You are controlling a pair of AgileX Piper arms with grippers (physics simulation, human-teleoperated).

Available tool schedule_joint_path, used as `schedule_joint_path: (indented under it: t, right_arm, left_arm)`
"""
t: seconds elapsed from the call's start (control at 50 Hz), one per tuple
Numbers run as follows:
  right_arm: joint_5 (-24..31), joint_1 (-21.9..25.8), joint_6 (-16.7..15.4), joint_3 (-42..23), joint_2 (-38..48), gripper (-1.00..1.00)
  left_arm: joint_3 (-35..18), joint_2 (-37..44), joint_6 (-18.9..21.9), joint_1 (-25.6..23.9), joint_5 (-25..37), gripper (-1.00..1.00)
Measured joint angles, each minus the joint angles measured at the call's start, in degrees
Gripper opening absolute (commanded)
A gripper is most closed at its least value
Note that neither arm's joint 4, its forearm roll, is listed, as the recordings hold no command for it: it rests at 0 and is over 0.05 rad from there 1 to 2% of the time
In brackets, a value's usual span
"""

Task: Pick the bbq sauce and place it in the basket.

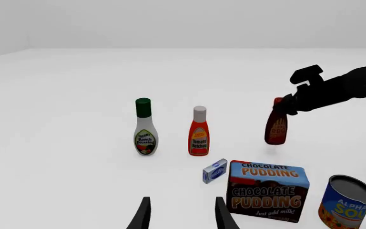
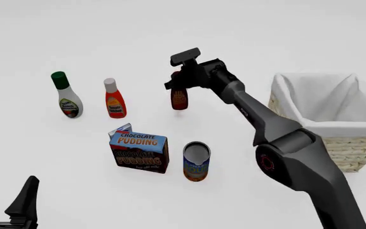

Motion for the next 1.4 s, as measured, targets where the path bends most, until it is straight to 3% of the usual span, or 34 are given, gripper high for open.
schedule_joint_path:
  t: [0.54, 1.06, 1.4]
  right_arm:
    - [-6.73, 1.59, -1.63, 22.49, -21.79, -1.0]
    - [-6.35, 3.74, -2.86, 31.1, -35.67, -1.0]
    - [-3.26, 2.74, -4.76, 33.04, -43.27, -1.0]
  left_arm:
    - [0.0, 0.0, 0.0, 0.0, 0.0, 1.0]
    - [0.0, 0.0, 0.0, 0.0, 0.0, 1.0]
    - [0.0, 0.0, 0.0, 0.0, 0.0, 1.0]
